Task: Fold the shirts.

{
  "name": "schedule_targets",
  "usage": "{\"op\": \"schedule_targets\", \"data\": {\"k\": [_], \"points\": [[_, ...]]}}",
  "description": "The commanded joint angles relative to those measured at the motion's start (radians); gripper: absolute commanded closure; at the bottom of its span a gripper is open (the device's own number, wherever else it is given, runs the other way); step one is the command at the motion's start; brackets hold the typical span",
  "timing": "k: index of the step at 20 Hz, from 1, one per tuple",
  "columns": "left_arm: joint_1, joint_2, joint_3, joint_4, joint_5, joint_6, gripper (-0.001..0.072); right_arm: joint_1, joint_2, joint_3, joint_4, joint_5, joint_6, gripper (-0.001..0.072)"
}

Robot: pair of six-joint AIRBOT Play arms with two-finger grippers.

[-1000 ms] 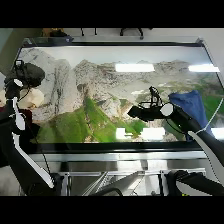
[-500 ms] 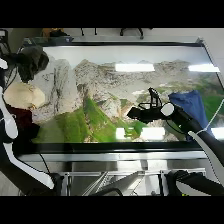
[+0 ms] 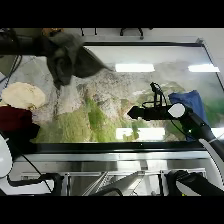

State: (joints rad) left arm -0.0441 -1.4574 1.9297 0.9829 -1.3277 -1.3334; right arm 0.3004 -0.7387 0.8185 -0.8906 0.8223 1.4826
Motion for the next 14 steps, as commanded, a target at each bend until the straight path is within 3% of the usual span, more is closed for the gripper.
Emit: {"op": "schedule_targets", "data": {"k": [1, 5, 8, 9, 10, 14], "points": [[-0.177, 0.071, -0.187, 0.053, -0.085, -0.087, 0.0685, -0.012, 0.086, 0.0, 0.002, 0.045, -0.013, 0.006], [-0.344, 0.069, -0.444, 0.056, -0.016, -0.089, 0.0685, -0.109, 0.128, 0.001, 0.003, 0.226, 0.013, 0.0062], [-0.383, 0.069, -0.507, 0.098, 0.054, -0.089, 0.0672, -0.188, 0.125, 0.003, 0.005, 0.327, 0.002, 0.0062], [-0.375, 0.069, -0.494, 0.101, 0.031, -0.088, 0.0315, -0.207, 0.123, 0.003, 0.006, 0.348, -0.025, 0.0062], [-0.359, 0.069, -0.475, 0.101, 0.006, -0.094, 0.0015, -0.219, 0.119, 0.003, 0.006, 0.361, -0.041, 0.0062], [-0.218, 0.071, -0.386, 0.133, -0.213, -0.119, 0.0015, -0.215, 0.08, 0.002, 0.006, 0.387, -0.074, 0.0062]]}}
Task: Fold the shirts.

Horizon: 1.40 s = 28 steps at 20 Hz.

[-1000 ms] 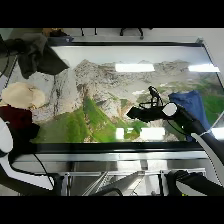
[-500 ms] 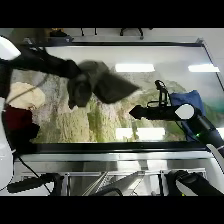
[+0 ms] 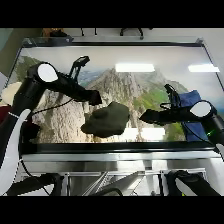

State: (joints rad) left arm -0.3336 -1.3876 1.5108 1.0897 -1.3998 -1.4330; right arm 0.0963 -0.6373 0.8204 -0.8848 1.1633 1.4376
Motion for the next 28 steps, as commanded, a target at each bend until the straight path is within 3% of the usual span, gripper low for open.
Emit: {"op": "schedule_targets", "data": {"k": [1, 3, 5, 8, 10, 12, 17, 22, 25, 26, 27, 28], "points": [[0.115, 0.011, 0.013, 0.025, -0.19, -0.022, 0.0016, -0.011, -0.037, 0.0, 0.0, 0.045, -0.03, 0.0061], [0.17, 0.083, -0.128, 0.011, -0.199, -0.027, 0.0016, -0.011, -0.067, 0.0, 0.0, 0.042, -0.043, 0.0061], [0.196, 0.201, -0.355, 0.008, -0.125, -0.01, 0.0016, -0.011, -0.101, -0.002, 0.0, 0.042, -0.071, 0.0061], [0.2, 0.376, -0.717, -0.002, 0.093, -0.008, 0.0016, -0.011, -0.164, -0.004, 0.0, 0.011, -0.111, 0.0061], [0.199, 0.447, -0.91, -0.094, 0.257, 0.003, 0.0017, -0.012, -0.212, -0.004, 0.01, -0.062, -0.157, 0.0061], [0.199, 0.473, -1.046, -0.229, 0.376, 0.075, 0.0017, -0.012, -0.272, -0.001, 0.066, -0.149, -0.235, 0.0061], [0.195, 0.472, -1.17, -0.28, 0.518, 0.125, 0.0017, -0.012, -0.486, 0.103, 0.243, -0.225, -0.401, 0.0061], [0.195, 0.463, -1.172, -0.314, 0.566, 0.134, 0.0018, 0.004, -0.672, 0.23, 0.384, -0.18, -0.518, 0.0061], [0.167, 0.373, -1.172, -0.404, 0.567, 0.198, 0.0018, 0.035, -0.729, 0.272, 0.454, -0.179, -0.552, 0.0062], [0.137, 0.331, -1.168, -0.459, 0.573, 0.236, 0.0089, 0.05, -0.739, 0.279, 0.46, -0.179, -0.552, 0.0063], [0.105, 0.29, -1.154, -0.495, 0.573, 0.282, 0.0213, 0.064, -0.746, 0.282, 0.463, -0.179, -0.554, 0.014], [0.072, 0.253, -1.128, -0.505, 0.568, 0.303, 0.0315, 0.076, -0.746, 0.283, 0.464, -0.177, -0.567, 0.0346]]}}
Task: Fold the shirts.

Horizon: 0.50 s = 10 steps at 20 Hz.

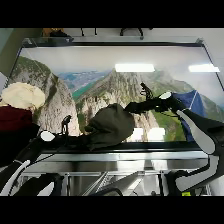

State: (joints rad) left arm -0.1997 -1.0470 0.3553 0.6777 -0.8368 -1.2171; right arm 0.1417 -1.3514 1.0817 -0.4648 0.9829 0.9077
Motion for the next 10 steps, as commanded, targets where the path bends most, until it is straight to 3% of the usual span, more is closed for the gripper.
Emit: {"op": "schedule_targets", "data": {"k": [1, 2, 3, 4, 5, 6, 10], "points": [[-0.085, -0.125, 0.061, -0.094, -0.011, 0.092, 0.045, 0.037, -0.031, 0.024, 0.056, 0.019, -0.067, 0.0488], [-0.099, -0.153, 0.098, -0.093, -0.032, 0.097, 0.0626, 0.037, -0.032, 0.024, 0.097, 0.05, -0.091, 0.0481], [-0.098, -0.174, 0.137, -0.093, -0.06, 0.119, 0.0684, 0.033, -0.031, 0.025, 0.143, 0.083, -0.101, 0.0482], [-0.088, -0.187, 0.178, -0.09, -0.09, 0.121, 0.0685, 0.026, -0.031, 0.032, 0.187, 0.124, -0.101, 0.0485], [-0.072, -0.193, 0.218, -0.083, -0.122, 0.12, 0.0685, 0.017, -0.03, 0.045, 0.221, 0.17, -0.103, 0.0532], [-0.048, -0.189, 0.261, -0.061, -0.159, 0.116, 0.0685, 0.005, -0.028, 0.068, 0.246, 0.23, -0.121, 0.0692], [0.079, -0.055, 0.431, 0.051, -0.258, 0.034, 0.0686, -0.066, 0.056, 0.159, 0.296, 0.34, -0.122, 0.0694]]}}
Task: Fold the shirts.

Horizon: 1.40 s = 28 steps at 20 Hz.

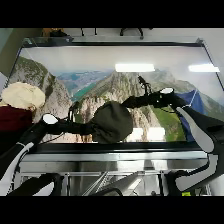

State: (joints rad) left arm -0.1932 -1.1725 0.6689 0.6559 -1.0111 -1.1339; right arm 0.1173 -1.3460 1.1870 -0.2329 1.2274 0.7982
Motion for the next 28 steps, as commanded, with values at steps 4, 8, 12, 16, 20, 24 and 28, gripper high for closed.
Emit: {"op": "schedule_targets", "data": {"k": [4, 8, 12, 16, 20, 24, 28], "points": [[0.208, 0.286, 0.396, 0.104, -0.194, -0.109, 0.0686, -0.119, 0.273, 0.143, 0.095, 0.09, -0.014, 0.0695], [0.258, 0.432, 0.768, 0.105, -0.216, -0.144, 0.0686, -0.145, 0.589, 0.25, 0.051, -0.006, -0.071, 0.0695], [0.258, 0.478, 1.004, 0.16, -0.228, -0.169, 0.0686, -0.145, 0.818, 0.282, -0.194, -0.189, -0.069, 0.0695], [0.258, 0.412, 0.971, 0.16, -0.322, -0.193, 0.0685, -0.144, 0.754, 0.281, -0.231, -0.137, -0.069, 0.0694], [0.258, 0.263, 0.769, 0.153, -0.398, -0.194, 0.0685, -0.14, 0.501, 0.266, -0.227, -0.02, -0.044, 0.0694], [0.258, 0.084, 0.508, 0.156, -0.322, -0.126, 0.0685, -0.111, 0.203, 0.214, -0.228, 0.016, -0.039, 0.064], [0.258, -0.097, 0.355, 0.156, -0.231, -0.034, 0.0685, -0.135, 0.027, 0.211, -0.229, 0.064, 0.06, 0.0324]]}}
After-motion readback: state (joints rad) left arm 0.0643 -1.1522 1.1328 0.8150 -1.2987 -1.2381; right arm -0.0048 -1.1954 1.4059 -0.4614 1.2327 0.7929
